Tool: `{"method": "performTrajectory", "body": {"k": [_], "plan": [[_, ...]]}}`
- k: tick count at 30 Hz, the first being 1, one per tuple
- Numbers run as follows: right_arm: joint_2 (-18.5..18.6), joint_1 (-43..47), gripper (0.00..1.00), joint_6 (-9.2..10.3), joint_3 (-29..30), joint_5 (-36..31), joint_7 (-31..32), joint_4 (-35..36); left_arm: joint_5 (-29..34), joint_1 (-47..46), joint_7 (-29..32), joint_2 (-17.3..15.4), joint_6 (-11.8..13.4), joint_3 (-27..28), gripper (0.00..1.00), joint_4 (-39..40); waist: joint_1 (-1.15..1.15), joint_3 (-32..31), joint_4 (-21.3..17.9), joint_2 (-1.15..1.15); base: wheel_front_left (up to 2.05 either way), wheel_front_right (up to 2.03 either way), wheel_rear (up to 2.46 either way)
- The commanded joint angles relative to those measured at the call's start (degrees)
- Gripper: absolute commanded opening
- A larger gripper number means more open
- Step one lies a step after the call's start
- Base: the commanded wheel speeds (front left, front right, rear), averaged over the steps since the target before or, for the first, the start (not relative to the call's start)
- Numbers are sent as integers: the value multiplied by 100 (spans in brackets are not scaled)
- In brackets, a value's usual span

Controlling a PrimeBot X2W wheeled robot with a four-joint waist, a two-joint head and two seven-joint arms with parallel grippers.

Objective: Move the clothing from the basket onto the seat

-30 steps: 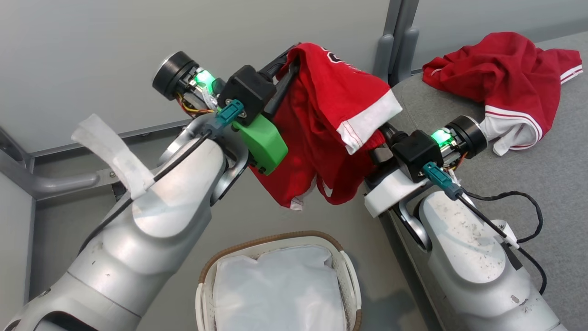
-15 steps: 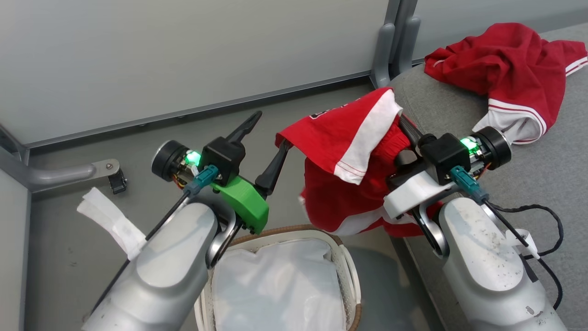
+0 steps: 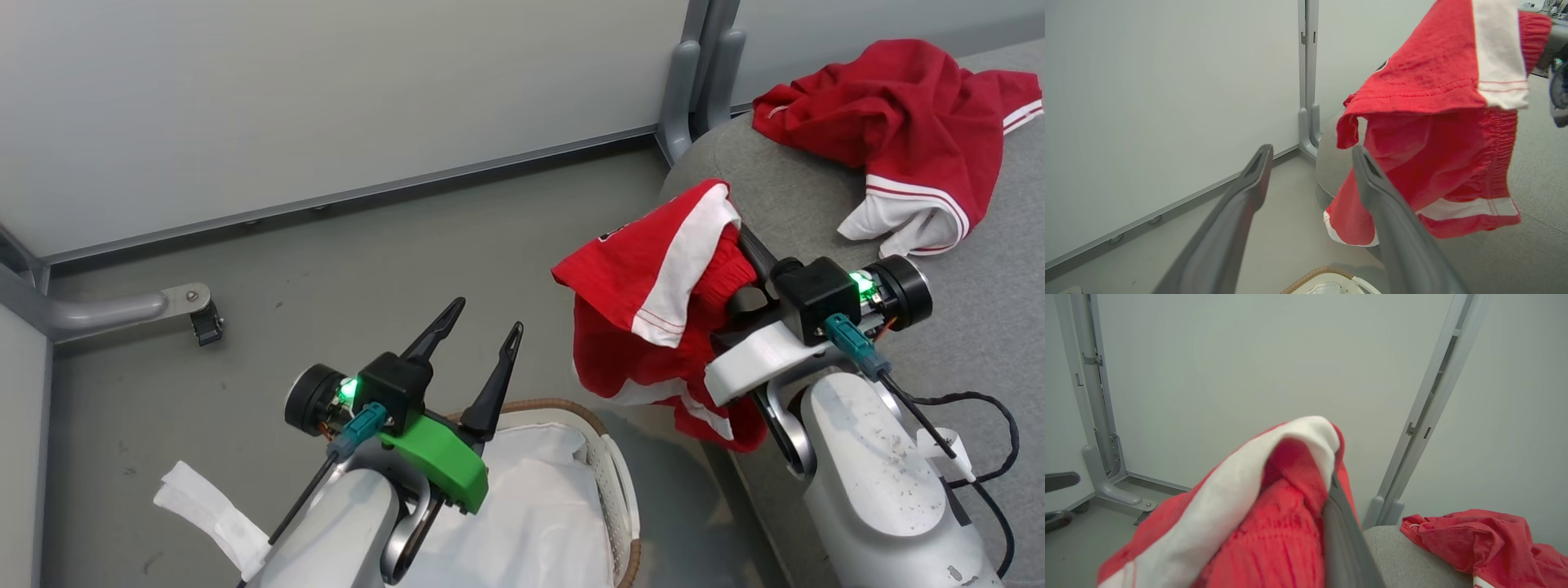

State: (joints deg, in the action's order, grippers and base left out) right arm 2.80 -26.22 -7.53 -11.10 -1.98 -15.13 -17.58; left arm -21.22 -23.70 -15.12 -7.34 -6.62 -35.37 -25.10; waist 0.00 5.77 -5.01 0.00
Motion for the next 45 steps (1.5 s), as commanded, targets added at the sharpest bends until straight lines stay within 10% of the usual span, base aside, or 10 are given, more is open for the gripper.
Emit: {"method": "performTrajectory", "body": {"k": [1, 28, 45], "plan": [[18, 93, 0, 8, 42, -9, -3, -16, 49, 126, -2, 22, -34, 50, 100, 22, 0, -1, -18, 0, 0, 0, 0], [12, 352, 0, 8, 961, -17, -3, 198, 680, -121, -3, -81, -92, -154, 100, 127, 0, 1042, -2431, 0, 0, 0, 0], [15, 43, 0, 8, 1228, 23, -3, 204, 607, -467, -2, -217, -93, -443, 100, 148, 0, 1543, -2083, 0, 0, 0, 0]]}}
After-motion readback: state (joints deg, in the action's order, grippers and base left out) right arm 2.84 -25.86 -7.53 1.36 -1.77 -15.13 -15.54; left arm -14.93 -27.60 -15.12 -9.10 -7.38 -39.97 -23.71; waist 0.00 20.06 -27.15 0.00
